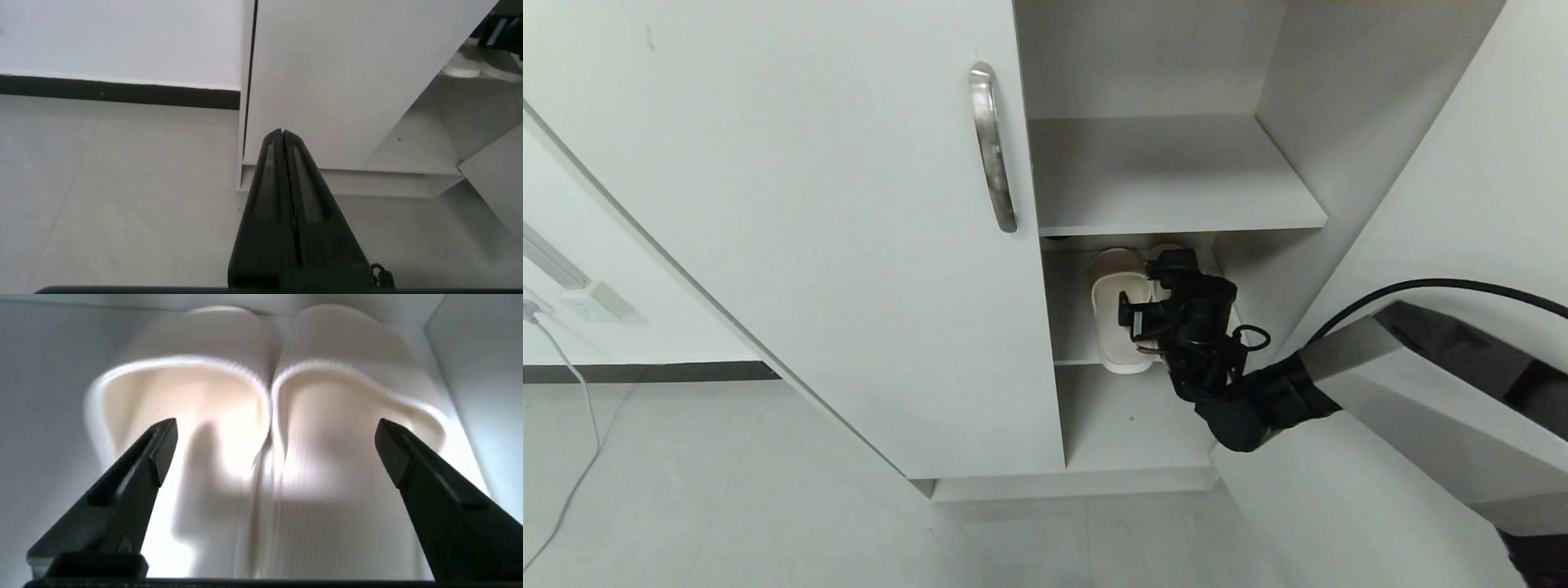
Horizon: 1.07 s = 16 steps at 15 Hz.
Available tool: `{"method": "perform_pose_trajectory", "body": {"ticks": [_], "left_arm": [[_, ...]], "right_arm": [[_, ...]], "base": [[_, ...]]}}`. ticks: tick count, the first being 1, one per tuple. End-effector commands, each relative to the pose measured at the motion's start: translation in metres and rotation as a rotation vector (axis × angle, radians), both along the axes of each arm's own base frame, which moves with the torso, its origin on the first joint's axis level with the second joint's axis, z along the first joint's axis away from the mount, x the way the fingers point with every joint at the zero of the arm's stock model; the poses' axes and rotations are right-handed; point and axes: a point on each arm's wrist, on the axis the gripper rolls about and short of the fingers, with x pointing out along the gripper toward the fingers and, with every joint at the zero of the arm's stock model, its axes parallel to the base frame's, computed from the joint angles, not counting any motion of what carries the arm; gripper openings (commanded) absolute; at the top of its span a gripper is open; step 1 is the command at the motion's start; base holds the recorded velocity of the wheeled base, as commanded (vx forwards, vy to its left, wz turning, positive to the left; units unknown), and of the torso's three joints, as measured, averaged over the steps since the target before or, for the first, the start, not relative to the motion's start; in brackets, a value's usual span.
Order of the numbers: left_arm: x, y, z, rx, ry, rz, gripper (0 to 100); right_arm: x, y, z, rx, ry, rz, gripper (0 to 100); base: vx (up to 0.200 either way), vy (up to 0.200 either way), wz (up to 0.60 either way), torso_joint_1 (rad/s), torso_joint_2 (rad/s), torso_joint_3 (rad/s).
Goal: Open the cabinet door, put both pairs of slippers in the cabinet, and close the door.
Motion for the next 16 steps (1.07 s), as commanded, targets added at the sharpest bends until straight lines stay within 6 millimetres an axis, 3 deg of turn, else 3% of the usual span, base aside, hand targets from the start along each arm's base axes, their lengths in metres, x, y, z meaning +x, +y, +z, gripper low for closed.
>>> {"method": "perform_pose_trajectory", "body": {"ticks": [1, 5, 6, 8, 13, 16], "left_arm": [[0.0, 0.0, 0.0, 0.001, 0.002, 0.0, 0], [0.0, 0.0, 0.0, 0.004, 0.002, -0.001, 0], [0.0, 0.0, 0.0, 0.003, 0.002, -0.001, 0], [0.0, 0.0, 0.0, 0.003, 0.002, -0.001, 0], [0.0, 0.0, 0.0, 0.003, 0.002, -0.001, 0], [0.0, 0.0, 0.0, 0.001, 0.002, -0.003, 0]], "right_arm": [[-0.048, -0.004, 0.031, 0.023, -0.031, 0.054, 100], [-0.11, -0.007, 0.015, -0.007, 0.013, 0.146, 100], [-0.136, -0.008, 0.004, -0.034, 0.046, 0.193, 100], [-0.159, -0.008, -0.01, -0.051, 0.069, 0.239, 100], [-0.162, -0.006, -0.016, -0.049, 0.064, 0.248, 100], [-0.163, -0.006, -0.017, -0.049, 0.064, 0.25, 100]], "base": [[0.0, 0.0, 0.0, 0.0, 0.0, 0.0], [0.0, 0.0, 0.0, 0.0, 0.0, 0.0], [0.0, 0.0, 0.0, 0.0, 0.0, 0.0], [0.0, 0.0, 0.0, 0.0, 0.0, 0.0], [0.0, 0.0, 0.0, 0.0, 0.0, 0.0], [-0.2, 0.0, 0.0, 0.01, 0.0, 0.002]]}}
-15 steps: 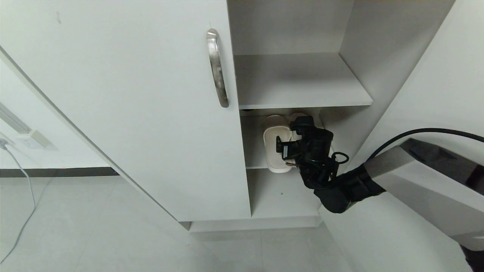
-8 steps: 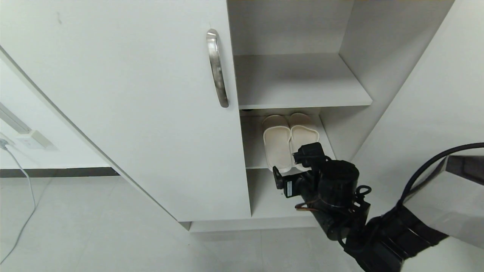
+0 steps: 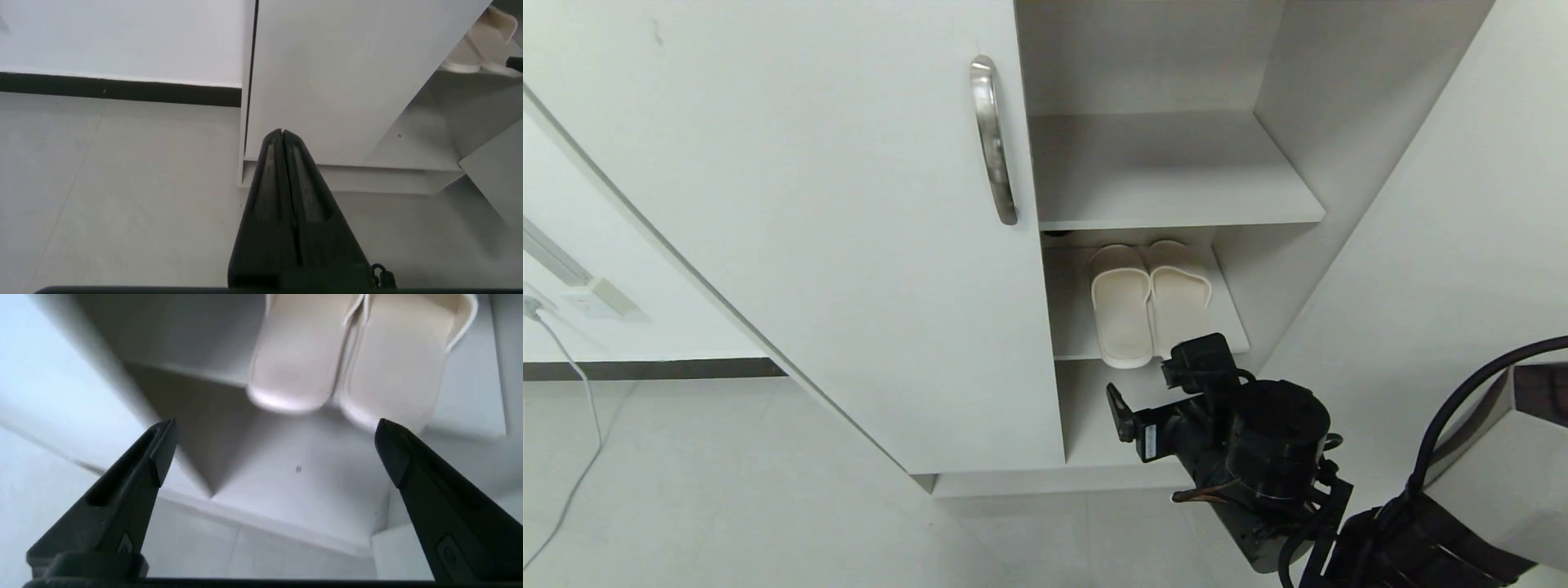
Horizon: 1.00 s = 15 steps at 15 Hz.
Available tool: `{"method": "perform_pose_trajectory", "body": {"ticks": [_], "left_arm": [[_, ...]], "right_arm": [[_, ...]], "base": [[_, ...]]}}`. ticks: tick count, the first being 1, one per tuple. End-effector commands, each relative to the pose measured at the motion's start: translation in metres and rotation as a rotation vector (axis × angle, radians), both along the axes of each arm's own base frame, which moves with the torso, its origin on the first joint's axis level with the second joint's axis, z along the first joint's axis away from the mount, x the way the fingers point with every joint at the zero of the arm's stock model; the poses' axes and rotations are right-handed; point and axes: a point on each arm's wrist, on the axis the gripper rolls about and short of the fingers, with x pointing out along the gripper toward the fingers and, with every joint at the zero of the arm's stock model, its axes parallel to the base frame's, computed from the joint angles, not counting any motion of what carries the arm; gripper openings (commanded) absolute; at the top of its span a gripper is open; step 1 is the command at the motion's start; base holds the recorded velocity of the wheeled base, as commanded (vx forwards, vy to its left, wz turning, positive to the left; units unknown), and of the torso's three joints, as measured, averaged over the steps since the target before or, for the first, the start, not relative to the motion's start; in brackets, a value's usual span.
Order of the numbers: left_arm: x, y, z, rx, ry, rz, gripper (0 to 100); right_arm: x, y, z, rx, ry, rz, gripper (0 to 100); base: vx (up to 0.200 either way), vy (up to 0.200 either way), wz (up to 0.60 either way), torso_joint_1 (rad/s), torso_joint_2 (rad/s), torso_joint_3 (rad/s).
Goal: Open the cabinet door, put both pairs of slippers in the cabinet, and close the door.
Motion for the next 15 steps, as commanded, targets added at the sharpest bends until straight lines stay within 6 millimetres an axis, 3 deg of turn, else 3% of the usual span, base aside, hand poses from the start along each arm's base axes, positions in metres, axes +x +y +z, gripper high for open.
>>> {"method": "perform_pose_trajectory", "body": {"ticks": [1, 5, 15], "left_arm": [[0.0001, 0.0, 0.0001, -0.001, 0.001, 0.002, 0], [0.0001, 0.0, 0.0001, 0.001, 0.001, 0.0, 0], [0.0001, 0.0, 0.0001, -0.001, 0.001, -0.001, 0]], "right_arm": [[-0.0005, 0.0005, 0.0005, 0.002, -0.003, 0.003, 100], [-0.0004, -0.0001, 0.0007, 0.001, -0.003, 0.001, 100], [-0.001, 0.0, 0.0006, 0.001, -0.003, 0.001, 100]], "base": [[-0.2, 0.0, 0.0, -0.002, 0.01, 0.007], [-0.2, 0.0, 0.0, 0.001, 0.0, 0.004], [0.0, 0.0, 0.0, 0.0, 0.0, 0.0]]}}
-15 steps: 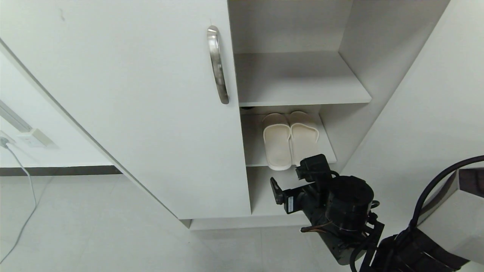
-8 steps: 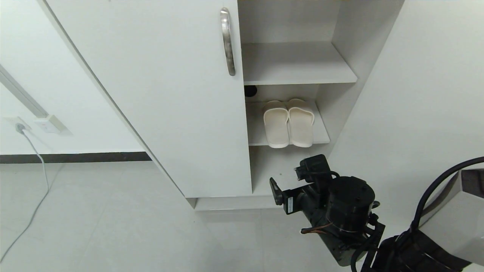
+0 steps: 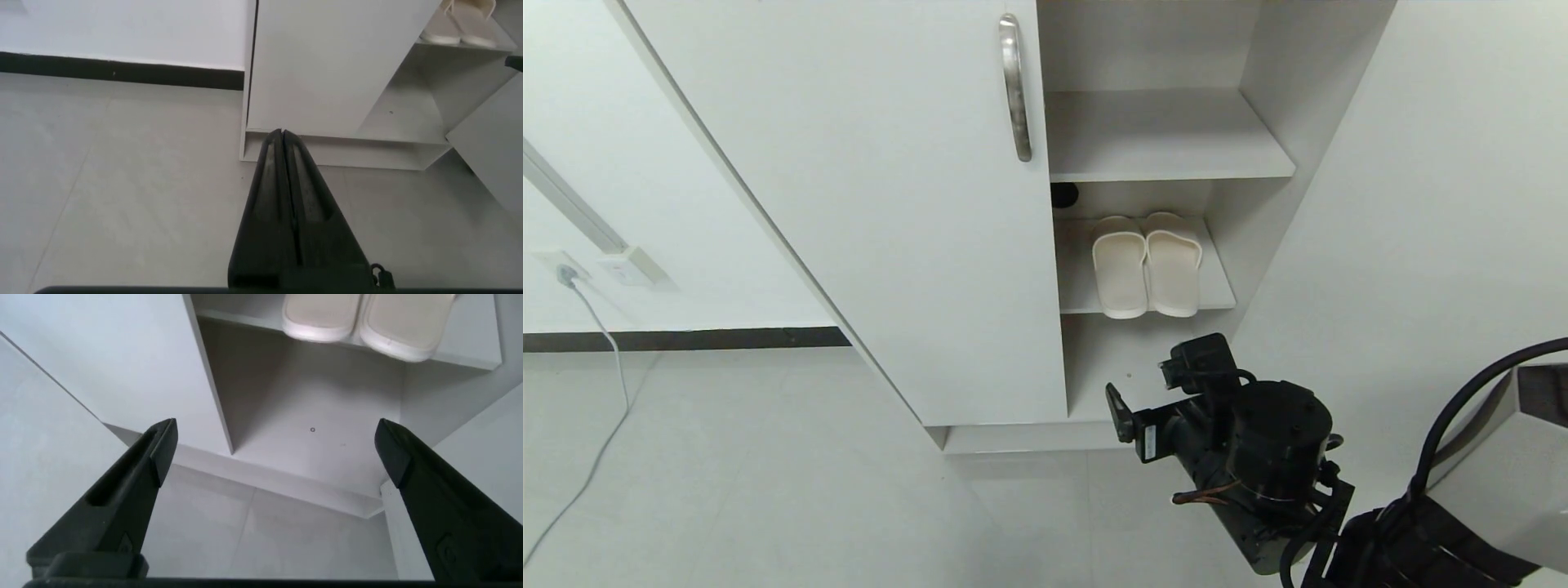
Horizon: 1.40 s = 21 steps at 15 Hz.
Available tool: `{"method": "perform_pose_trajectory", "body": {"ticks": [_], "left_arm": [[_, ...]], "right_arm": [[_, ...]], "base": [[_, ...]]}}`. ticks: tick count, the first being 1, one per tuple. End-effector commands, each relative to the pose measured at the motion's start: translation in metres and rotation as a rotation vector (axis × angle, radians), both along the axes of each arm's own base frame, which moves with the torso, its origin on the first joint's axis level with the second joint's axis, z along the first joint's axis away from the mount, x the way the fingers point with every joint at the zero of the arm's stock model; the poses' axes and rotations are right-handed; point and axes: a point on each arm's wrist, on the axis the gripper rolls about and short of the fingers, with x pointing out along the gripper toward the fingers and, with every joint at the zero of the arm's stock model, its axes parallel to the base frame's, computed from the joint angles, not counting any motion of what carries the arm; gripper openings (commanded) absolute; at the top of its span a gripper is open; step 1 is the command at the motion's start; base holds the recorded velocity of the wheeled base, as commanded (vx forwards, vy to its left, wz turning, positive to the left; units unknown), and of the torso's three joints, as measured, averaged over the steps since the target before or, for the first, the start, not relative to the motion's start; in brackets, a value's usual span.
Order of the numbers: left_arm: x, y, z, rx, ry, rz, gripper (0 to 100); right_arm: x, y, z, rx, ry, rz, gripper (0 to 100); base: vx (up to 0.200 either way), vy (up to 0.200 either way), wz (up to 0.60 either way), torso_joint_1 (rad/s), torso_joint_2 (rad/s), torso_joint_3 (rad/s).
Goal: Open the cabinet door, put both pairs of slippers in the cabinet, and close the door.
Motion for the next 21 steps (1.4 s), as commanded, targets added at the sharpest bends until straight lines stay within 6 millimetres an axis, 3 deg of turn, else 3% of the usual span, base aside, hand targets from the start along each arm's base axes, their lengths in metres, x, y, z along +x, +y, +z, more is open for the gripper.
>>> {"method": "perform_pose_trajectory", "body": {"ticks": [1, 14, 21], "left_arm": [[0.0001, 0.0, 0.0, -0.001, 0.002, 0.001, 0], [0.0001, 0.0, 0.0, 0.0, 0.002, 0.001, 0], [0.0001, 0.0, 0.0, -0.003, 0.002, 0.002, 0]], "right_arm": [[0.0001, 0.0, -0.0009, -0.002, 0.001, 0.0, 100], [0.0003, 0.0002, -0.0077, -0.007, 0.005, -0.002, 100], [-0.0004, -0.0006, -0.009, -0.013, 0.009, -0.002, 100]], "base": [[0.0, 0.0, 0.0, 0.0, 0.0, 0.0], [0.0, 0.0, 0.0, 0.001, 0.0, 0.187], [0.0, 0.0, 0.0, -0.001, 0.0, 0.026]]}}
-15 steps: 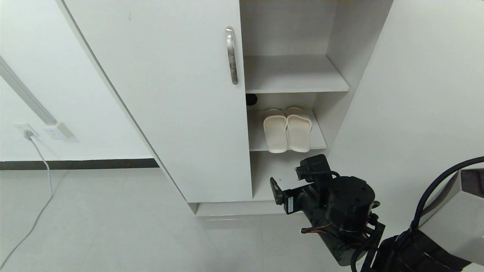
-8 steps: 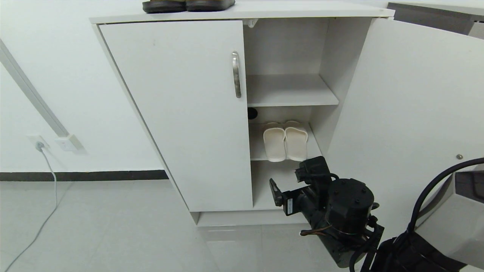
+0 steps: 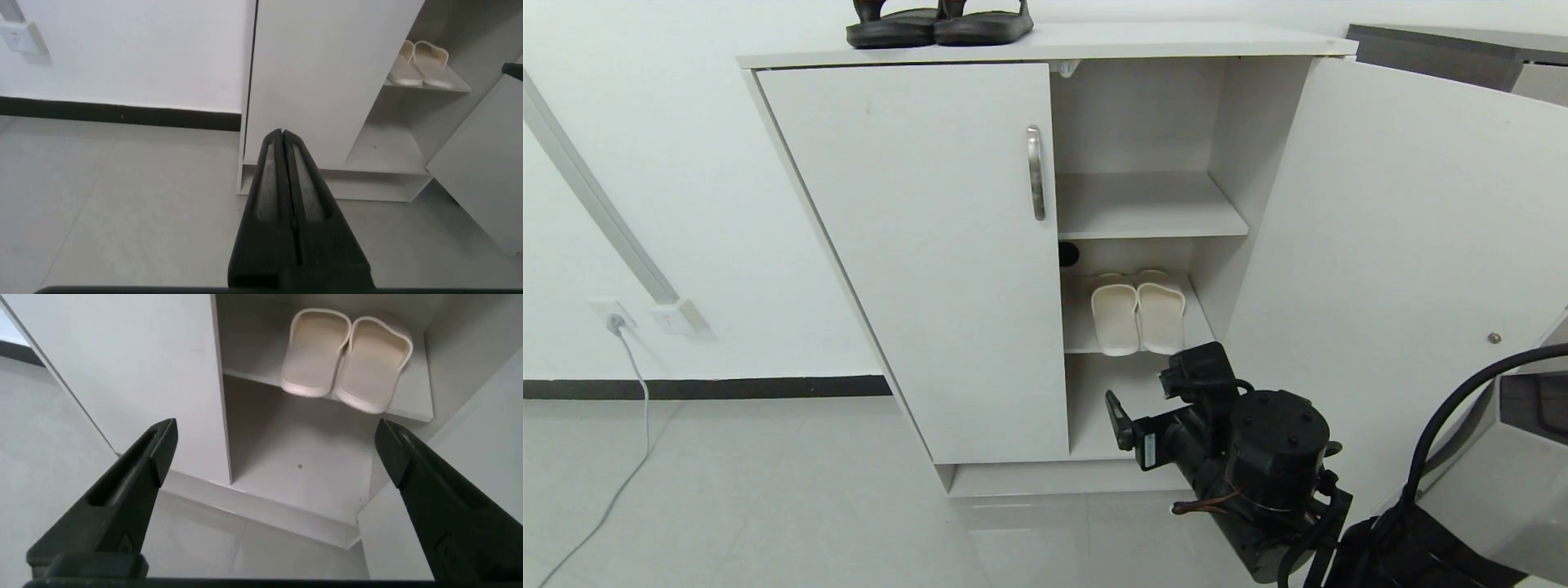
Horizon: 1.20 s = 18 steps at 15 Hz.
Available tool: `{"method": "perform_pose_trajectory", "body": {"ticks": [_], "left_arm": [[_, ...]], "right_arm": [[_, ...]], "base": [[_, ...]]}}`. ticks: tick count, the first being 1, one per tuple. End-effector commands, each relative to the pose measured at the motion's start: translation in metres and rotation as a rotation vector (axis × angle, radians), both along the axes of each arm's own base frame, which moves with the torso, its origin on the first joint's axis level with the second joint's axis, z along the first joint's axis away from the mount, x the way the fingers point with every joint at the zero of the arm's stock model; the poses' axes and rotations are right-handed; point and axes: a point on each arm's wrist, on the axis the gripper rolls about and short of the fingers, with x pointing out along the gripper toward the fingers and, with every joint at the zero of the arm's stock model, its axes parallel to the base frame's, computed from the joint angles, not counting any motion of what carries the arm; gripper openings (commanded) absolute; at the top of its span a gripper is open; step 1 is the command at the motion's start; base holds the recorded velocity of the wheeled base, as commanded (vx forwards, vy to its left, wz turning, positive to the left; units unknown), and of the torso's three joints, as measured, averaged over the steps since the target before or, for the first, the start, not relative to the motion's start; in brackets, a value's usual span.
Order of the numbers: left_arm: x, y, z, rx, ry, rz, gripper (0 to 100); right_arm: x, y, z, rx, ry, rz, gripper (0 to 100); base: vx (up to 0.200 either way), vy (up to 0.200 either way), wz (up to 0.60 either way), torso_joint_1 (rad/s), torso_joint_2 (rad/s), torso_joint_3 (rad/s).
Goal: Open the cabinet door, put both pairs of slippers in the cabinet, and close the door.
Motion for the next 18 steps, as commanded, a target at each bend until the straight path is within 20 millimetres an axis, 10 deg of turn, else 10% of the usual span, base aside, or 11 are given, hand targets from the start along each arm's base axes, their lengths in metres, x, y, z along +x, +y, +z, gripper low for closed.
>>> {"method": "perform_pose_trajectory", "body": {"ticks": [1, 18], "left_arm": [[0.0001, 0.0, 0.0, 0.0, 0.002, -0.001, 0], [0.0001, 0.0, 0.0, -0.001, 0.002, 0.001, 0]], "right_arm": [[0.0003, 0.0005, -0.0017, -0.004, 0.003, 0.0, 100], [-0.0007, -0.0006, -0.0025, -0.007, 0.001, 0.001, 100]], "base": [[0.0, 0.0, 0.0, 0.0, 0.0, 0.0], [0.0, 0.176, 0.0, 0.002, 0.0, 0.004]]}}
